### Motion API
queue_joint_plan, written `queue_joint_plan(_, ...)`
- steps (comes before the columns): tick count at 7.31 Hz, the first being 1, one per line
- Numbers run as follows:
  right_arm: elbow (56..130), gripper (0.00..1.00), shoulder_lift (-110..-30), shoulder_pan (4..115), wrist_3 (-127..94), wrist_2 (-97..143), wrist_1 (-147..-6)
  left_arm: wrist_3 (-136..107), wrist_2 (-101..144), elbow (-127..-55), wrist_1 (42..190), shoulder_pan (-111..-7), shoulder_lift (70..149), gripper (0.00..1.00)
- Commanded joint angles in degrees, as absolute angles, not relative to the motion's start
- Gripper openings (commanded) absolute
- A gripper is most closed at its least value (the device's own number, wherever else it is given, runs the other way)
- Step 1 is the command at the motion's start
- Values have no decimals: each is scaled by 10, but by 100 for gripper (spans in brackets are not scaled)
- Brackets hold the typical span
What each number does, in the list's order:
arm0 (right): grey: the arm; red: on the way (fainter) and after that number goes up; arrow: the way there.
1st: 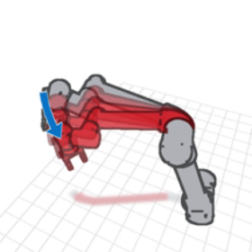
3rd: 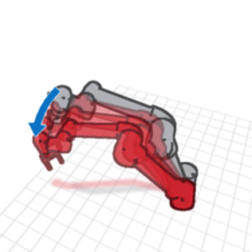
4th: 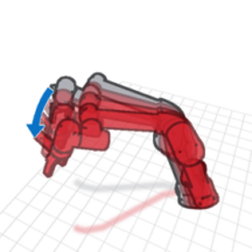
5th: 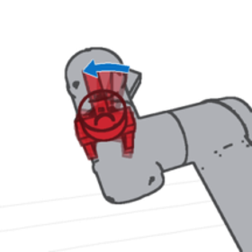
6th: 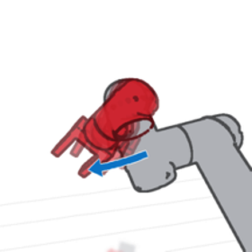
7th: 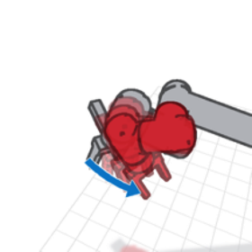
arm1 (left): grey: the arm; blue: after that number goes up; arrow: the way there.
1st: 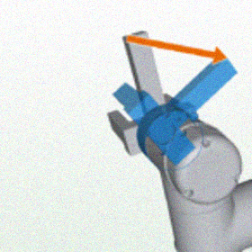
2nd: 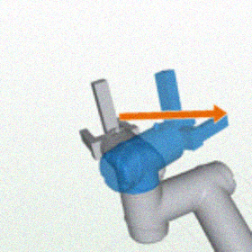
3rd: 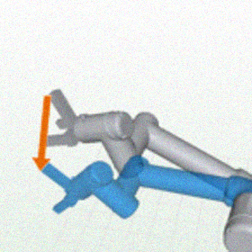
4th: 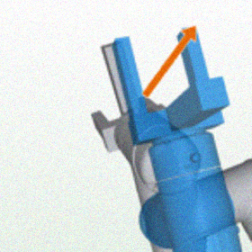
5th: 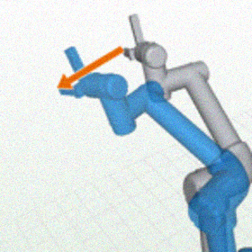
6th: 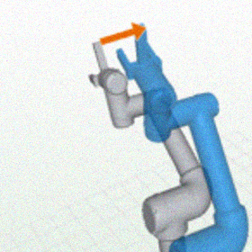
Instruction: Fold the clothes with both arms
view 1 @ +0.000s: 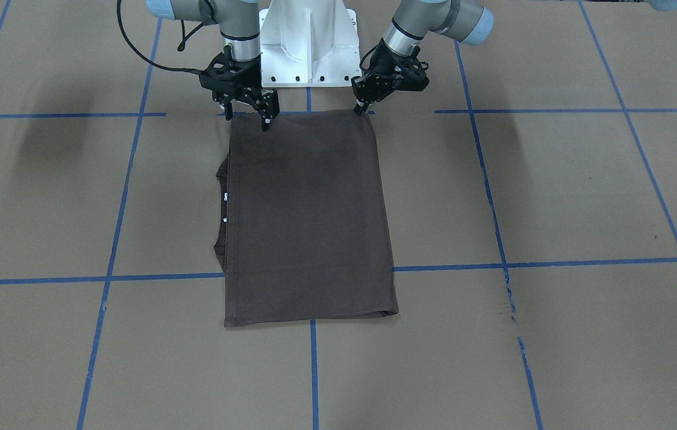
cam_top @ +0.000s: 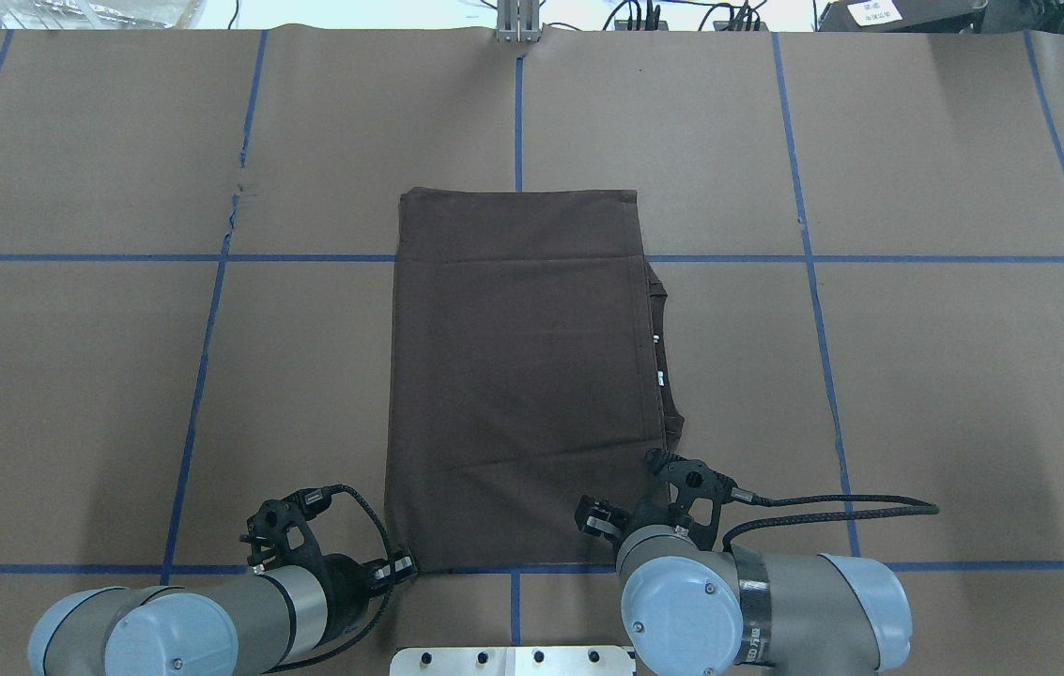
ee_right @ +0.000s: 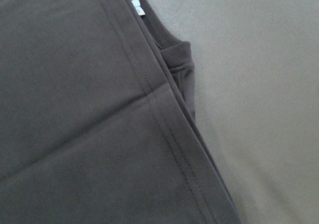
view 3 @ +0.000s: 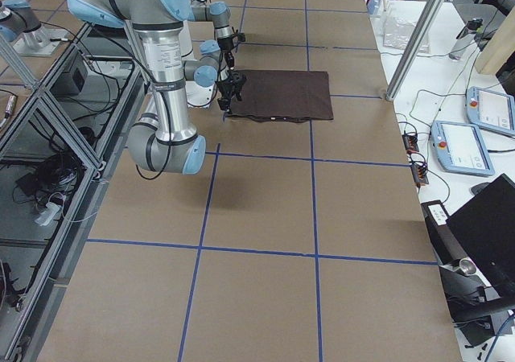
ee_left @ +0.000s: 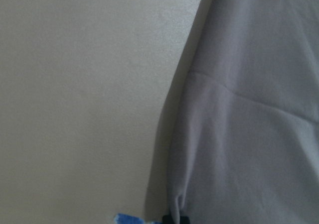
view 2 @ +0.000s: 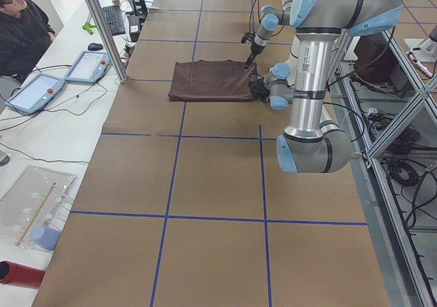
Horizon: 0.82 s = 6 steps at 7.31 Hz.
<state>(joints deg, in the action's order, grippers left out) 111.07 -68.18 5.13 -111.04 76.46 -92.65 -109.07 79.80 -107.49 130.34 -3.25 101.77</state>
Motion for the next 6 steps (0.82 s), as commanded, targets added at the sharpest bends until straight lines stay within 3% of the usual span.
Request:
queue_joint_plan(1,1103,100,-681,47,-1112,762,-925,-1091,798,-1075,1303,-32,1018,0)
queue_joint_plan(4,1092,97,-679,43,-1121,751,-923,-1091,798,-1075,1303,-31,1018,0)
queue_joint_plan(6,1091,85,-679,42,-1121,749,-922,-1091,798,-1075,1303,-31,1018,0)
